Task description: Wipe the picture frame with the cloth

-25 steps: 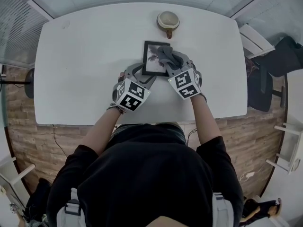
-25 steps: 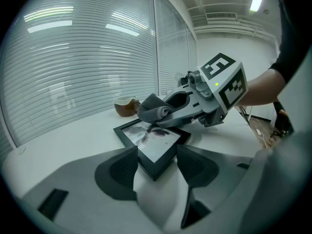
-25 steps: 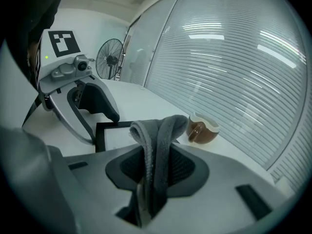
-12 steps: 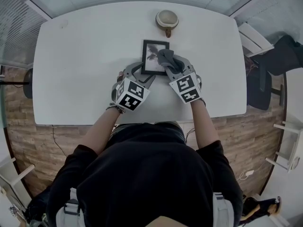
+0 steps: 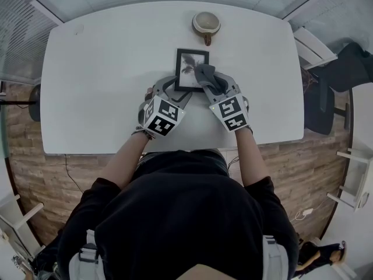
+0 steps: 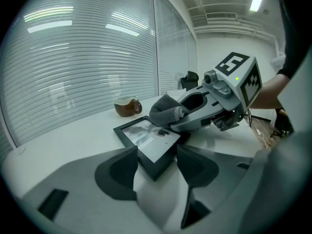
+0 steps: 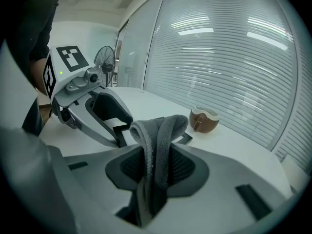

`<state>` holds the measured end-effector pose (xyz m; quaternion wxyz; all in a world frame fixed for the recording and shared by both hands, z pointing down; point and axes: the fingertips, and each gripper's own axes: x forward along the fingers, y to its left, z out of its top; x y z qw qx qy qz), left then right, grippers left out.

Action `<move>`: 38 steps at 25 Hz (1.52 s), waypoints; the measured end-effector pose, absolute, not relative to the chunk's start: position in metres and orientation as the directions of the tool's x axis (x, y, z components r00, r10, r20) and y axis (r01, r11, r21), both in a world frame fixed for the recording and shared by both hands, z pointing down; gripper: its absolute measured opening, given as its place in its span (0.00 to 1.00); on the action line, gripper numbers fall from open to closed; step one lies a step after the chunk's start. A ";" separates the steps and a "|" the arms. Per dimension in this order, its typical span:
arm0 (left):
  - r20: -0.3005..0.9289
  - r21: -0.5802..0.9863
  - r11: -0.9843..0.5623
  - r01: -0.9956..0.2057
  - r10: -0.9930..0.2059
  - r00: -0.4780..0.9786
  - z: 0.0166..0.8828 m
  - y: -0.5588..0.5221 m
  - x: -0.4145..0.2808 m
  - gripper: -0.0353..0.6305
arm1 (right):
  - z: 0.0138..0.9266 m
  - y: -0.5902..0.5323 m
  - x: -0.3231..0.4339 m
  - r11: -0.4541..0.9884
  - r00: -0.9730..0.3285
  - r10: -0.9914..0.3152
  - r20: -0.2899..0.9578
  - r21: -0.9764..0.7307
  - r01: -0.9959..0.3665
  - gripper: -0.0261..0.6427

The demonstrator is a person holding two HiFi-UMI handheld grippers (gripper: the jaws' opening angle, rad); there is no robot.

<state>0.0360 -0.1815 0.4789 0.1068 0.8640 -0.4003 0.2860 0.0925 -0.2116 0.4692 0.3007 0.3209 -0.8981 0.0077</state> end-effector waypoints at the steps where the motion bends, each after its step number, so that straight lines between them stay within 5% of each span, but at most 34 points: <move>1: 0.580 -0.044 -0.657 -0.753 -0.630 0.516 0.479 -0.181 0.036 0.44 | 0.469 -0.210 0.093 0.794 -0.613 -0.570 0.547 0.177 -0.581 0.20; 38: 0.578 -0.049 -0.656 -0.754 -0.634 0.514 0.477 -0.181 0.038 0.45 | 0.466 -0.178 0.099 0.777 -0.617 -0.559 0.554 0.090 -0.623 0.20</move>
